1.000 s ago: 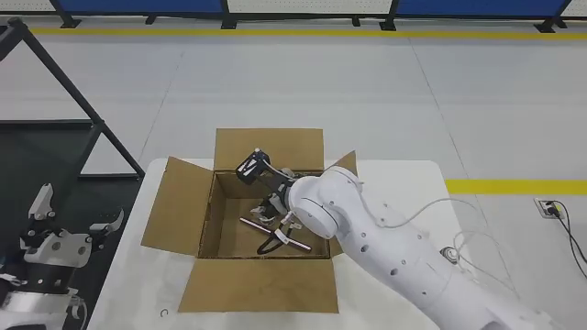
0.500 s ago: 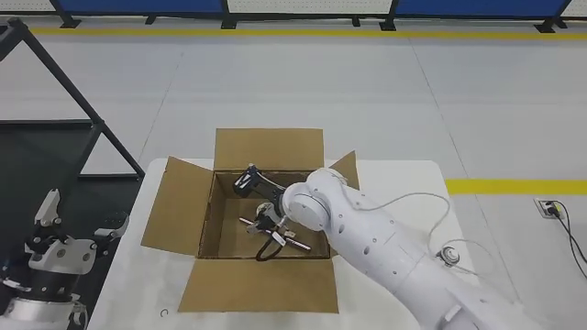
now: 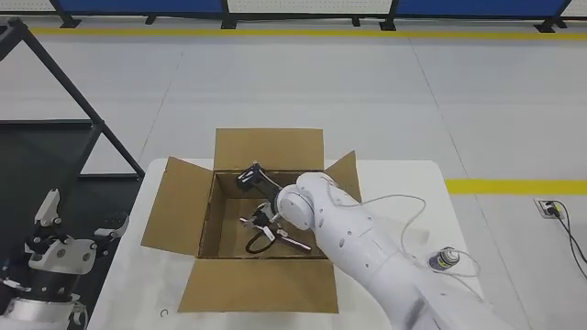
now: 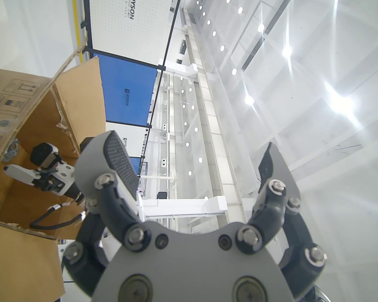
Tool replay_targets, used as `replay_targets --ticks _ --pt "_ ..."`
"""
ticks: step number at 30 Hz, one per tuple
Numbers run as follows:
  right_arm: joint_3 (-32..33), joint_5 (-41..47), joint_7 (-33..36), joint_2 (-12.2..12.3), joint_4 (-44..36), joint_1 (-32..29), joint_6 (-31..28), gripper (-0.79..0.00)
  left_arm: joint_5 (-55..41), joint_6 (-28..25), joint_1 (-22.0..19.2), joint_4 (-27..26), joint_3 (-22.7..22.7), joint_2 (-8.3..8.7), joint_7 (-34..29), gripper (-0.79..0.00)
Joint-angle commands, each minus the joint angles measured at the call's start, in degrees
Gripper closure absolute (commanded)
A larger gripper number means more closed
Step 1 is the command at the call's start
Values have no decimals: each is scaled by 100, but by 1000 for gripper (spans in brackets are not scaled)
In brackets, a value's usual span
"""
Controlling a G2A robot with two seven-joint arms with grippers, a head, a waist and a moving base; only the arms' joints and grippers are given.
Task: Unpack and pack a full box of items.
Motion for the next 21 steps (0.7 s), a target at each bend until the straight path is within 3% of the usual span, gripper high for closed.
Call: replay_targets --ticks 1,11,21 --pt "-16 -28 -55 -90 166 12 94 -785 0 0 0 0 0 0 0 -785" --pt "-43 -111 -240 -464 807 40 177 -785 0 0 0 0 0 0 0 -785" --pt "-5 -147 -205 -638 1106 87 293 -785 0 0 0 0 0 0 0 -785"
